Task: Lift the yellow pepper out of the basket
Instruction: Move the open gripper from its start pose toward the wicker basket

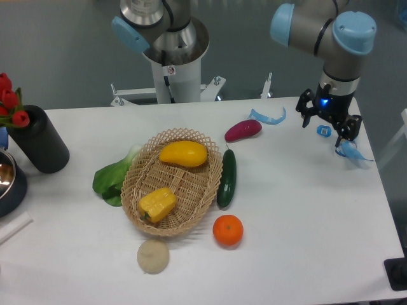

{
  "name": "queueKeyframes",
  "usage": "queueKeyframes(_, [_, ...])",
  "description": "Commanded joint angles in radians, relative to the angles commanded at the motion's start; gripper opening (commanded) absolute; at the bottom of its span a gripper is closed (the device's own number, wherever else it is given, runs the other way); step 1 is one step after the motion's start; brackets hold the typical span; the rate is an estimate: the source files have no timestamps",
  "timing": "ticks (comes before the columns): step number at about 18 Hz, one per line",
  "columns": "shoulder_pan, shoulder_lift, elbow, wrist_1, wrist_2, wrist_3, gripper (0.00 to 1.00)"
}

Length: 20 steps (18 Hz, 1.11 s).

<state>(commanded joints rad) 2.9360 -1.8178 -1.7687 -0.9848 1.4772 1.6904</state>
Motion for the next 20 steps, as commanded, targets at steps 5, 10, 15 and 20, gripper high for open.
queueKeyframes(5, [-0.005,0.006,-0.002,0.000,-0.002,-0.002,1.00])
queueKeyframes(10, [-0.041,0.043,-0.044,0.008,-0.032,-0.107,1.00])
queueKeyframes(15, [-0.084,0.121,-0.083,0.008,-0.150,-0.225,1.00])
queueKeyframes(20, [-0.219,0.129,-0.087,-0.003,-0.140,-0.399,1.00])
